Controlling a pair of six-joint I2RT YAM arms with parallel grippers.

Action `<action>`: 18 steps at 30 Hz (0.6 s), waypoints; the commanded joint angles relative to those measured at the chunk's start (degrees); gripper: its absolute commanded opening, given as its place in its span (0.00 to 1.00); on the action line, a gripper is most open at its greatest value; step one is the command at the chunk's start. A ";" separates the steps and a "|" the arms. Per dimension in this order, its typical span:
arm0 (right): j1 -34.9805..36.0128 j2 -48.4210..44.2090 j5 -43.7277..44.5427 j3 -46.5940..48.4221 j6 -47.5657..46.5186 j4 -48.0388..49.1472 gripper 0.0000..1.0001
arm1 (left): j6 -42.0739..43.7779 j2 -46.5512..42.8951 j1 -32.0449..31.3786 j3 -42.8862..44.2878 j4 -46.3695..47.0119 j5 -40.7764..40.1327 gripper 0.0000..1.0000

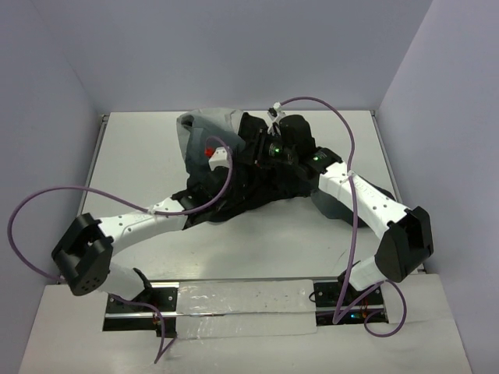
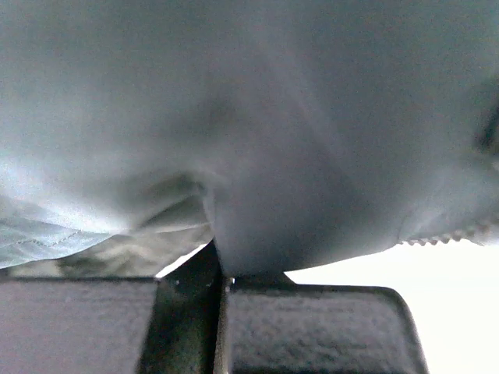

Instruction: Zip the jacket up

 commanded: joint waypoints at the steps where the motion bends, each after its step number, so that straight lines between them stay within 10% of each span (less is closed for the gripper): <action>1: -0.76 -2.33 2.03 4.50 -4.03 -4.22 0.62 | 0.97 -8.54 3.25 -2.79 1.58 13.68 0.00; 10: -8.81 -7.90 -10.49 1.58 -13.44 -8.61 0.75 | 3.19 -16.64 18.61 -8.78 1.69 47.93 0.00; 18: -7.49 -12.63 13.52 -1.18 -23.98 -23.73 0.44 | -0.77 -11.20 30.75 -7.26 1.68 68.67 0.00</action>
